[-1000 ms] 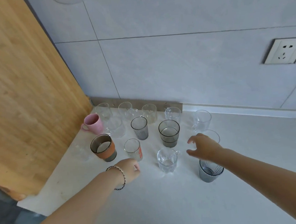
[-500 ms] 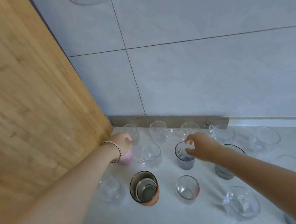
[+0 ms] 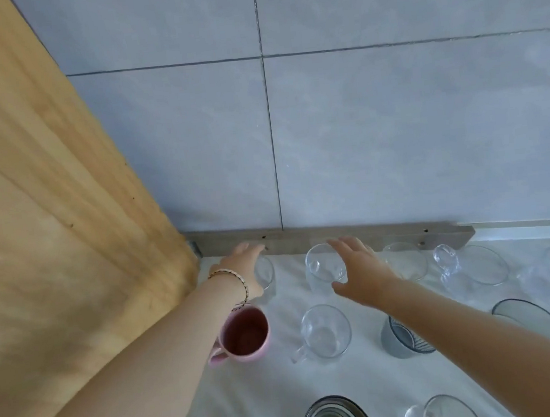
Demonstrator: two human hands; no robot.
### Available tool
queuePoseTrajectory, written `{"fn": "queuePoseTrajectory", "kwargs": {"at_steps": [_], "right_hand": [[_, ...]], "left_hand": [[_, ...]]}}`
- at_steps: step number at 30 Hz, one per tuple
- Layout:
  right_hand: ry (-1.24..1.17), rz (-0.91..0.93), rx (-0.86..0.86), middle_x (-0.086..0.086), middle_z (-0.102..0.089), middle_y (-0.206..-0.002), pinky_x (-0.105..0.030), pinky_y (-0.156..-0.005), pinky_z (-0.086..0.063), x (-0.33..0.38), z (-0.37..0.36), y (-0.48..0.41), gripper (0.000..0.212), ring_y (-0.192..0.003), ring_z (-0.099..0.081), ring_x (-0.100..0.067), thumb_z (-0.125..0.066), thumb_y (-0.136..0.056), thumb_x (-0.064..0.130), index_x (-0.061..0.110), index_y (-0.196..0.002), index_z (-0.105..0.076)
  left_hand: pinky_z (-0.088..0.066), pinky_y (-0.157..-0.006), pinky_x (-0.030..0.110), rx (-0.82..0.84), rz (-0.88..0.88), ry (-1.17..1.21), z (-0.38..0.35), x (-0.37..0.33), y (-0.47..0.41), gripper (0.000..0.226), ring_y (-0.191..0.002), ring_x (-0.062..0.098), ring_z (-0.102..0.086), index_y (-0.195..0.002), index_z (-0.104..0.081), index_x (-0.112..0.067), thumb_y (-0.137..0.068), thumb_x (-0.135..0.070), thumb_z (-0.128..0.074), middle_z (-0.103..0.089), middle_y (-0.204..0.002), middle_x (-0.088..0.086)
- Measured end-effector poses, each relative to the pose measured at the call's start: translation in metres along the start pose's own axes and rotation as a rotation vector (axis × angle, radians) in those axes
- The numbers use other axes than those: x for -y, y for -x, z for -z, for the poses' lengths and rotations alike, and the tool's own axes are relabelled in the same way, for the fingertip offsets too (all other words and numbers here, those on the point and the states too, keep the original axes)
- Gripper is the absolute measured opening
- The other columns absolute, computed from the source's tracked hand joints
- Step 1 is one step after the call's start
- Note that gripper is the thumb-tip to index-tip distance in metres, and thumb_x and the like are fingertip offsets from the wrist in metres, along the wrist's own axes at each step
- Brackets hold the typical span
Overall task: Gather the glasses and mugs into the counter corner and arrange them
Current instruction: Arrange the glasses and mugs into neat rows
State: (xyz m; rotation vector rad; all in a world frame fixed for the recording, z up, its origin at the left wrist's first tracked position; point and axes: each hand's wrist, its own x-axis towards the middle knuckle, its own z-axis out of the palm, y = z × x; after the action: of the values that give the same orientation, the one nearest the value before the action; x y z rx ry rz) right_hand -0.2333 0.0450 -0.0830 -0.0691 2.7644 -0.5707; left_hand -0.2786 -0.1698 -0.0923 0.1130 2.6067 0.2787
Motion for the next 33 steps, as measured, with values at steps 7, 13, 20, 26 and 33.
{"fn": "queuePoseTrajectory", "kwargs": {"at_steps": [7,13,20,26,33], "right_hand": [[0.086,-0.047,0.156,0.002,-0.023,-0.153,-0.037,-0.101,-0.046,-0.001,-0.014,-0.036,0.094,-0.122,-0.054,-0.027,-0.070,-0.075,0.025,0.033,-0.150,-0.013],[0.079,-0.209,0.061,-0.008,-0.043,-0.132,-0.033,-0.079,-0.048,0.011,-0.028,-0.040,0.088,-0.110,-0.059,-0.031,-0.072,-0.074,0.049,0.021,-0.141,-0.023],[-0.369,-0.275,0.066,-0.014,-0.053,-0.126,-0.031,-0.080,-0.054,0.034,-0.042,-0.051,0.093,-0.092,-0.068,-0.027,-0.076,-0.069,0.048,0.028,-0.142,-0.021],[-0.405,-0.348,-0.054,-0.011,-0.049,-0.133,-0.027,-0.076,-0.045,0.030,-0.038,-0.043,0.086,-0.112,-0.058,-0.025,-0.077,-0.073,0.040,0.016,-0.140,-0.029],[-0.435,-0.416,-0.121,-0.013,-0.049,-0.129,-0.029,-0.072,-0.046,0.032,-0.038,-0.045,0.083,-0.100,-0.060,-0.027,-0.076,-0.072,0.040,0.013,-0.136,-0.032]], "left_hand": [[-0.042,-0.108,0.033,0.195,-0.064,-0.050,0.006,-0.006,-0.021,0.082,-0.135,0.024,-0.039,-0.144,-0.024,-0.037,-0.074,-0.019,-0.063,-0.016,-0.155,0.000],[-0.050,-0.095,0.034,0.079,-0.042,-0.020,-0.005,0.001,-0.017,0.086,-0.114,0.030,-0.056,-0.142,-0.022,-0.041,-0.071,-0.030,-0.068,-0.030,-0.142,0.005],[-0.042,-0.102,0.035,-0.155,0.161,0.366,-0.009,0.002,-0.027,0.091,-0.129,0.027,-0.046,-0.143,-0.028,-0.023,-0.069,-0.047,-0.075,-0.039,-0.144,0.009],[-0.042,-0.102,0.037,-0.213,0.181,0.470,-0.016,0.002,-0.030,0.094,-0.130,0.026,-0.045,-0.140,-0.034,-0.014,-0.064,-0.044,-0.080,-0.042,-0.143,0.008],[-0.046,-0.099,0.039,-0.294,0.271,0.542,-0.020,0.007,-0.033,0.088,-0.124,0.029,-0.050,-0.133,-0.040,-0.010,-0.063,-0.045,-0.081,-0.049,-0.136,0.009]]}}
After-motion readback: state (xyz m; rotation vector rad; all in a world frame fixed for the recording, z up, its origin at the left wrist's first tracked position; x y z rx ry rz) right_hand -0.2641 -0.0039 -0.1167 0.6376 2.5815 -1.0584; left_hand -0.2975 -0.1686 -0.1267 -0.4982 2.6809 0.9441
